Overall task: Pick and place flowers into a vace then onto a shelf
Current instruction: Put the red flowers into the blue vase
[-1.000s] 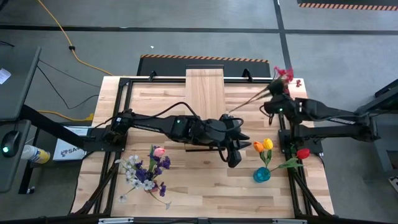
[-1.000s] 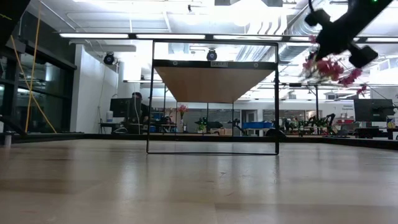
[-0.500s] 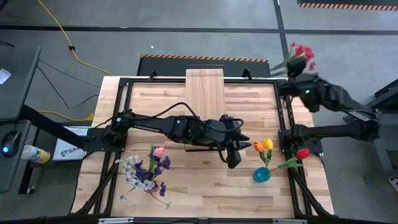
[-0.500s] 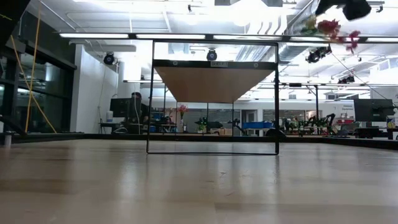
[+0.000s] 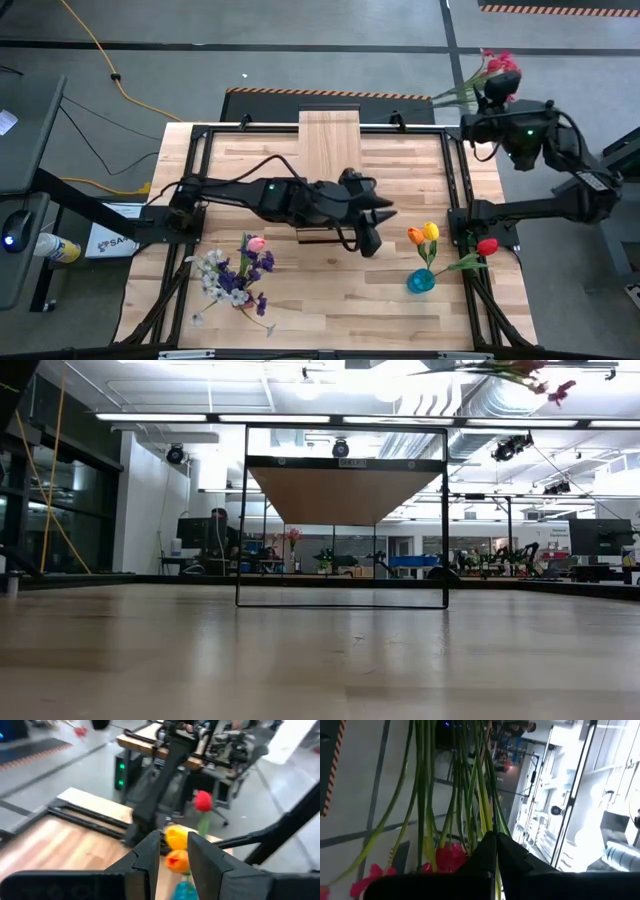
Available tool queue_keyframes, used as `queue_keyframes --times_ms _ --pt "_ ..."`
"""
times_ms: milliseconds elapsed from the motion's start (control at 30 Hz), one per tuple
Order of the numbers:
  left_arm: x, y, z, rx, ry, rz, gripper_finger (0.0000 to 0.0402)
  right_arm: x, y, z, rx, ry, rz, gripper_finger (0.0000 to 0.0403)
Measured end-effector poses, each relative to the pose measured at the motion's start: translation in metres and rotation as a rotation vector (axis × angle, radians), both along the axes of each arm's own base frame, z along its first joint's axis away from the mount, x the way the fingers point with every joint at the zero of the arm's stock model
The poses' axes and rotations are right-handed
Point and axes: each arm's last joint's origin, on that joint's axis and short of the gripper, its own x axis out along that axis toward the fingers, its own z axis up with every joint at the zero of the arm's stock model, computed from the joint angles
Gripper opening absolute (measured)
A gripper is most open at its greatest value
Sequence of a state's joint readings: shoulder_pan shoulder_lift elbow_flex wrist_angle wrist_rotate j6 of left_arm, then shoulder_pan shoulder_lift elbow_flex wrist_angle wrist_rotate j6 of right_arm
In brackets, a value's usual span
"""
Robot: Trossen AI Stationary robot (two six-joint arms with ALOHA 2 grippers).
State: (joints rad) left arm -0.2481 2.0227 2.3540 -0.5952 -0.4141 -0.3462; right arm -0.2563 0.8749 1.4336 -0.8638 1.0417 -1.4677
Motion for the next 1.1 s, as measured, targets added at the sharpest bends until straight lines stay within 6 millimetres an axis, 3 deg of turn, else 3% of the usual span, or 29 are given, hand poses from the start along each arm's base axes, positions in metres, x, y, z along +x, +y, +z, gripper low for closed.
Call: queue_keyframes --times_ms 300,467,800,1100 --pt "-0.024 0.014 0.026 0.151 -0.025 0.165 0.0133 0.029 0.004 -0.005 -0.006 0.095 0.098 0.0" --pt "-0.032 0.036 0.033 0.151 -0.015 0.22 0.0133 0.054 0.008 -0.006 -0.029 0.132 0.162 0.0" --pt "-0.037 0.087 0.017 0.018 0.171 0.215 0.0133 0.088 0.023 -0.01 -0.069 0.18 0.279 0.0" --pt "-0.04 0.099 0.013 0.032 0.224 0.271 0.0133 0.092 0.032 -0.01 -0.076 0.18 0.322 0.0"
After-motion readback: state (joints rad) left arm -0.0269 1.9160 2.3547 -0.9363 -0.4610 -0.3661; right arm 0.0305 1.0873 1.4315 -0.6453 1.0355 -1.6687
